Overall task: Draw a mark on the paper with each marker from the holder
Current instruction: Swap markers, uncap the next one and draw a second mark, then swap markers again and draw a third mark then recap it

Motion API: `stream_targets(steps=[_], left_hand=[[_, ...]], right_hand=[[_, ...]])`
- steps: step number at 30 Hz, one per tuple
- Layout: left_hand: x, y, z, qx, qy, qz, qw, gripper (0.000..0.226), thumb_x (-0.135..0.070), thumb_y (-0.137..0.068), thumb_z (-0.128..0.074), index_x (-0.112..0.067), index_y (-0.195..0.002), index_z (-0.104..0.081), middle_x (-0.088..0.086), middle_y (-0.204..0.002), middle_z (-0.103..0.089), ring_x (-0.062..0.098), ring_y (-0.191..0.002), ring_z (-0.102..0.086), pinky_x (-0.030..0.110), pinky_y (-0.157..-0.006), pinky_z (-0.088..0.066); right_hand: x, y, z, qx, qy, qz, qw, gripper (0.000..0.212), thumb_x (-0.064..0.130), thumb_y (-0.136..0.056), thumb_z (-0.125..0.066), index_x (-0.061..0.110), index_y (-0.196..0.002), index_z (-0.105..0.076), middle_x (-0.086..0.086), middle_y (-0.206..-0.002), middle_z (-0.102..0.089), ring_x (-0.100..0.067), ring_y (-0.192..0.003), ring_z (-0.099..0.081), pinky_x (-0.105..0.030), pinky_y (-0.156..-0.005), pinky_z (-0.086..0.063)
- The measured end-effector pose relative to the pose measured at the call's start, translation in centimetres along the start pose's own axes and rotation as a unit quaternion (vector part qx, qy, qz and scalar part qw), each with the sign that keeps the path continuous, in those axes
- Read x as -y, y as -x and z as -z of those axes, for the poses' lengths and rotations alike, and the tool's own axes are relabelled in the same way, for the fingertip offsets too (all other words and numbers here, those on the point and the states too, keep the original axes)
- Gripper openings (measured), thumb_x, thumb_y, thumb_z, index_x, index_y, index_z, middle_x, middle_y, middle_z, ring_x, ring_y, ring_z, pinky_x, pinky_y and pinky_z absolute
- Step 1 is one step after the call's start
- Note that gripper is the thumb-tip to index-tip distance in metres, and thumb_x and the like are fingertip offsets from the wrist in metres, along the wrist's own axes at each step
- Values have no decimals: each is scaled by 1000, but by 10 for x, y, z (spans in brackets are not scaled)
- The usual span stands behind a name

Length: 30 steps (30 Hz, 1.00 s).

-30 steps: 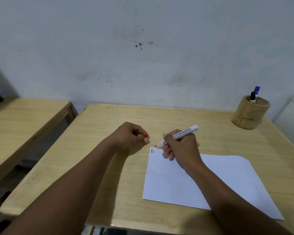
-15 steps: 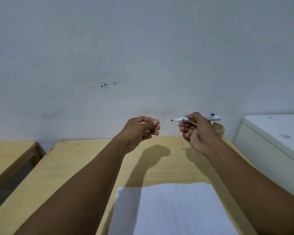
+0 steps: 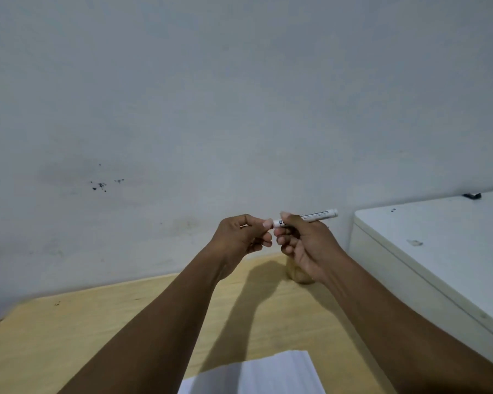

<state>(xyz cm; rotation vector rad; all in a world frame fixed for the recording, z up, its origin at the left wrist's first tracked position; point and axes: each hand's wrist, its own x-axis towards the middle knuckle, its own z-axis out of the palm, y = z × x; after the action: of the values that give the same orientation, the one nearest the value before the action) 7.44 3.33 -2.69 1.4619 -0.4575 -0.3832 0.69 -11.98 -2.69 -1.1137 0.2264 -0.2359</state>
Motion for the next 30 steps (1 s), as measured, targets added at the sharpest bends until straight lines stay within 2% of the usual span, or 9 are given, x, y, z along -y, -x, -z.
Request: stream_targets(steps=[2,4,7,10,12,16,21,26,30], left_hand=[[1,-6,-2,-6,-14,-12,1000,14,-20,-90,-76,-9,-83,-71,7,-71,-71,17,-64,-69,28,-69,-51],[0,-11,-1,-22,-33,-23,999,14,-21,-89,-76,-9,-83,-71,7,-69,-72,18,-63,-68,29,-69,-50],[-5,-22,8,-62,-78,-44,994,13,-19,-87,-79,-10,-80,-71,5,-66,-72,17,-61,-68,29,-68,-50],[-13,-32,19,-73,-153,-58,984,14,-15,-83,-82,-7,-80,-72,7,-67,-73,17,-63,-70,26,-63,-50],[-17,-39,21,-67,-185,-61,979,16,-14,-83,-82,-2,-83,-72,9,-68,-72,18,-64,-69,24,-60,-50],[-16,-53,6,-36,-254,-68,964,16,-15,-83,-82,-4,-82,-71,7,-66,-73,17,-61,-69,21,-57,-48],[-14,-74,-28,29,-390,-74,918,22,-32,-81,-83,-11,-86,-78,-3,-68,-74,8,-61,-67,19,-57,-48],[-21,-94,-51,78,-490,-76,865,11,-20,-85,-79,-10,-89,-82,-4,-78,-73,12,-76,-66,24,-66,-53],[-22,-107,-65,71,-500,-77,860,25,-34,-91,-70,-14,-102,-79,-6,-84,-69,13,-82,-65,28,-74,-50]], right_hand=[[5,-5,4,20,22,-22,999,22,25,-96,-68,6,-87,-66,-8,-67,-67,-13,-46,-56,-20,-40,-36],[16,-9,10,38,108,-62,992,33,40,-94,-69,8,-94,-64,-8,-68,-67,-11,-42,-52,-19,-36,-33],[42,-18,35,-14,243,-105,964,57,61,-84,-71,6,-96,-60,-11,-66,-68,-9,-33,-45,-18,-32,-29],[57,-25,72,-125,291,-66,946,57,51,-91,-69,-3,-107,-62,-15,-70,-70,-12,-38,-47,-19,-32,-32],[57,-28,87,-155,300,-49,940,47,40,-95,-67,-3,-112,-62,-17,-76,-70,-16,-46,-48,-21,-34,-34],[47,-30,93,-151,310,-59,937,33,29,-97,-66,-1,-110,-64,-15,-76,-68,-17,-49,-49,-23,-38,-35],[36,-39,91,-137,329,-48,933,28,27,-97,-65,1,-107,-65,-14,-77,-69,-17,-46,-49,-22,-39,-33],[39,-48,92,-136,326,-18,935,26,27,-97,-65,2,-105,-65,-15,-79,-71,-18,-47,-52,-23,-39,-34],[39,-54,96,-142,312,-13,939,25,27,-96,-65,3,-105,-65,-16,-82,-71,-19,-49,-53,-23,-42,-34]])
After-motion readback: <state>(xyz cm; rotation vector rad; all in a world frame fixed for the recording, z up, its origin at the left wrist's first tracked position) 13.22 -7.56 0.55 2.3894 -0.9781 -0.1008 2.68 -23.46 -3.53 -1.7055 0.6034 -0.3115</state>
